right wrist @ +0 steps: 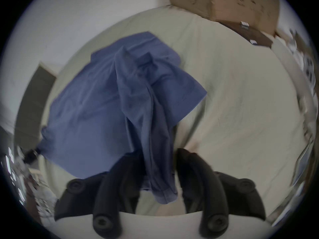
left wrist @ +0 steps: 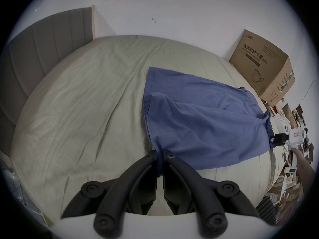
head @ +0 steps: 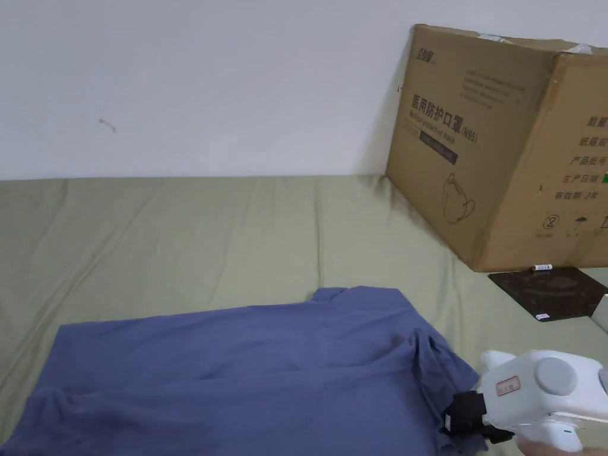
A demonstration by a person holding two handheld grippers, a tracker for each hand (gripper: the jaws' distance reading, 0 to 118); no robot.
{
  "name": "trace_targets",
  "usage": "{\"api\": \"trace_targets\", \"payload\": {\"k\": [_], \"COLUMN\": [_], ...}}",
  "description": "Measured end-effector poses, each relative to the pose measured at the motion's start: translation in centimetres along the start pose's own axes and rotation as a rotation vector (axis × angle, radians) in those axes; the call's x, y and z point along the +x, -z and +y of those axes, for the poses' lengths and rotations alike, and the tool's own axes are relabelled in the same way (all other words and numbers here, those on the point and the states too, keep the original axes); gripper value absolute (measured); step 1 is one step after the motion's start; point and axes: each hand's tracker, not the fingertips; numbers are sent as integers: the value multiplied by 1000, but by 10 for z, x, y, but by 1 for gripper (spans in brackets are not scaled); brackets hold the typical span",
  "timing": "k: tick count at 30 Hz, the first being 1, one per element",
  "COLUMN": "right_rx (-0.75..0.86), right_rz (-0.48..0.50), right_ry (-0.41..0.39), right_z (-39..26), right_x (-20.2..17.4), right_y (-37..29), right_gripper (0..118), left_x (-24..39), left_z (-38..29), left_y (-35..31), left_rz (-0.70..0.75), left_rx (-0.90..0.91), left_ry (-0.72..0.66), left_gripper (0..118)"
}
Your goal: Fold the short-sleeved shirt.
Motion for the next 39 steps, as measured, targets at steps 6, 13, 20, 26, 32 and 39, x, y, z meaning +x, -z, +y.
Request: {"api": "trace_targets", "payload": {"k": [6,13,20,26,32,39], "right_rx": [46,76,-1,-43,-2,208], "right_rz": [102,103,157,86,120,351], "right_ry": [-25,-18,58,79,126,393], "right_z": [0,-29,-96,-125,-114,-123], "right_x": [2,21,32,27,36,5], "right_y": [-32,-84,-107,-84,-92,-145], "right_gripper": [4,4,4,4,37,110], "left_x": [1,0,-1,-39,-42,-35], "left_z": [1,12,-28,-53,-51,-35], "left_y": [7,-35,-67,-41,-49,-98], "left_rz": [0,-37,-31,-70,-41,-243], "left_rx": [-8,20,-125,-222,-182,-48], "left_ry": [-6,-17,122,-56,-63,-323], "left_gripper": [5,5,5,5,74,100]}}
